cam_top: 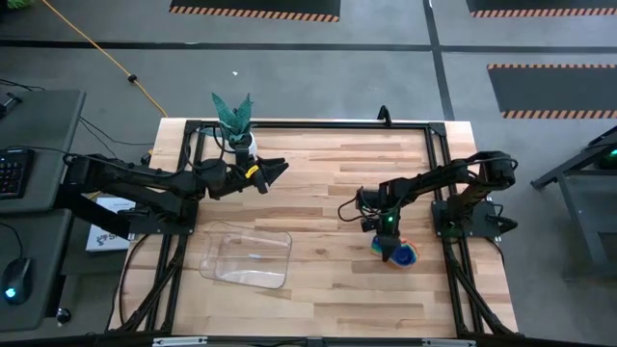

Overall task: Nest measuring cups in basket
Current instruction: Put the stacked measuring cups into the transparent bin

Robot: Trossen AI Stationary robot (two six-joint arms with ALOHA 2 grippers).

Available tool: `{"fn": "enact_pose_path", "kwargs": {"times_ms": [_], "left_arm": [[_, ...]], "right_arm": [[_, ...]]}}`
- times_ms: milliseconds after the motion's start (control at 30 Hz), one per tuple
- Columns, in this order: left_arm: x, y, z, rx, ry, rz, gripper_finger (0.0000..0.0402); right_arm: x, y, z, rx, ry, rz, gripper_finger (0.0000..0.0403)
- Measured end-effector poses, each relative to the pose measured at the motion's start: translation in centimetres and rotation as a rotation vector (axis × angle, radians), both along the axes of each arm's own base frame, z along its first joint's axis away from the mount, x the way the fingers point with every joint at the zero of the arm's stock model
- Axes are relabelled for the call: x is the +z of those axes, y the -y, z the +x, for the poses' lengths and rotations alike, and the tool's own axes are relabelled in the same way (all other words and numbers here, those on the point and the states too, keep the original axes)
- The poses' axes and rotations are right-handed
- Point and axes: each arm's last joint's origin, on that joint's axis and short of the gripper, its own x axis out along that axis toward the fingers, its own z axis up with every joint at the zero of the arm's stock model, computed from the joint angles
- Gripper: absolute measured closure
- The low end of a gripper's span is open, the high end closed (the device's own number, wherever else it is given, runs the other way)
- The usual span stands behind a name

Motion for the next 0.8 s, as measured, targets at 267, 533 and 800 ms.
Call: {"fn": "enact_pose_path", "kwargs": {"times_ms": [267,533,800], "left_arm": [[0.0,0.0,0.0,0.0,0.0,0.0,0.0191],[0.0,0.0,0.0,-0.001,0.007,-0.013,0.0191],[1.7,-0.5,-0.2,-0.011,0.213,-0.083,0.0191]], "right_arm": [[0.2,-0.1,0.0,0.013,0.019,0.079,0.0342],[0.6,-0.2,0.1,0.01,-0.004,0.199,0.0342],[8.1,-0.3,6.7,0.031,0.264,0.182,0.0342]]}}
